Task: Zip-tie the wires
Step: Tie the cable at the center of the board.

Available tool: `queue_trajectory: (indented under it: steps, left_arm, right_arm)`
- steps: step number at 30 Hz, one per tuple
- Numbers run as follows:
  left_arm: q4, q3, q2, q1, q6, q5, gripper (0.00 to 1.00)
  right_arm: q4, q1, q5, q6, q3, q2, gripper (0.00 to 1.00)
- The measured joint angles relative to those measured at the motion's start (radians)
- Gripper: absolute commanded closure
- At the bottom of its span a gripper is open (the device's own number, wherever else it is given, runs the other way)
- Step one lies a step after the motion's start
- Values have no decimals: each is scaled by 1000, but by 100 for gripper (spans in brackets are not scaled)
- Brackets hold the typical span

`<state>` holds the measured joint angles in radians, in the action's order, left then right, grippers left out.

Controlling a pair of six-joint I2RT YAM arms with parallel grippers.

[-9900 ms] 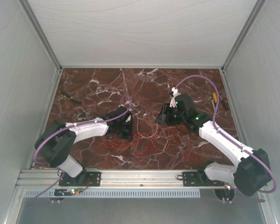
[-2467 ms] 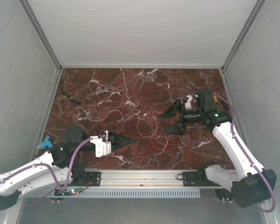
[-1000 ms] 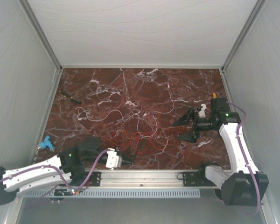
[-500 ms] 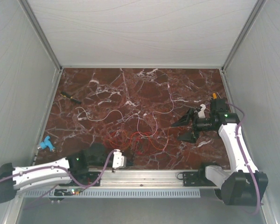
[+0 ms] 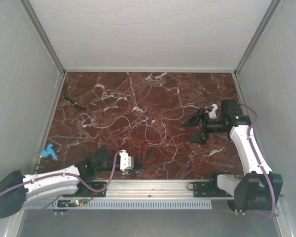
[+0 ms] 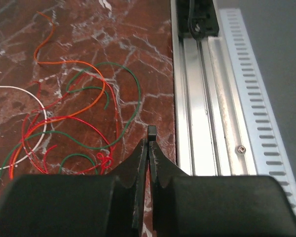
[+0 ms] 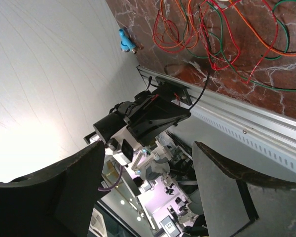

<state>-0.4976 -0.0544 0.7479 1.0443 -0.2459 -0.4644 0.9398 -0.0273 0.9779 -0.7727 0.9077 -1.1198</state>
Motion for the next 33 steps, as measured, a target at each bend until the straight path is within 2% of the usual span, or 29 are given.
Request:
queue_trajectory:
  steps: [3, 9, 15, 19, 27, 33]
  left_arm:
    - [-49, 2, 3, -52, 24, -77, 100]
    - [-122, 2, 32, -77, 67, -190, 100]
    - [-140, 5, 66, -89, 38, -170, 100]
    - [-166, 16, 101, -164, 10, -180, 100]
    - [-299, 22, 317, -323, -49, -337, 100]
    - [-304, -42, 443, -420, -119, -453, 100]
  right_arm:
    - [-18, 11, -10, -6, 1, -11, 31]
    - [-41, 28, -20, -22, 1, -14, 31]
    - [-63, 58, -36, -48, 1, -13, 31]
    - [-68, 88, -47, -60, 1, -13, 32]
    - [-133, 177, -89, -90, -3, -42, 33]
    - [-202, 276, -158, -107, 50, -198, 35]
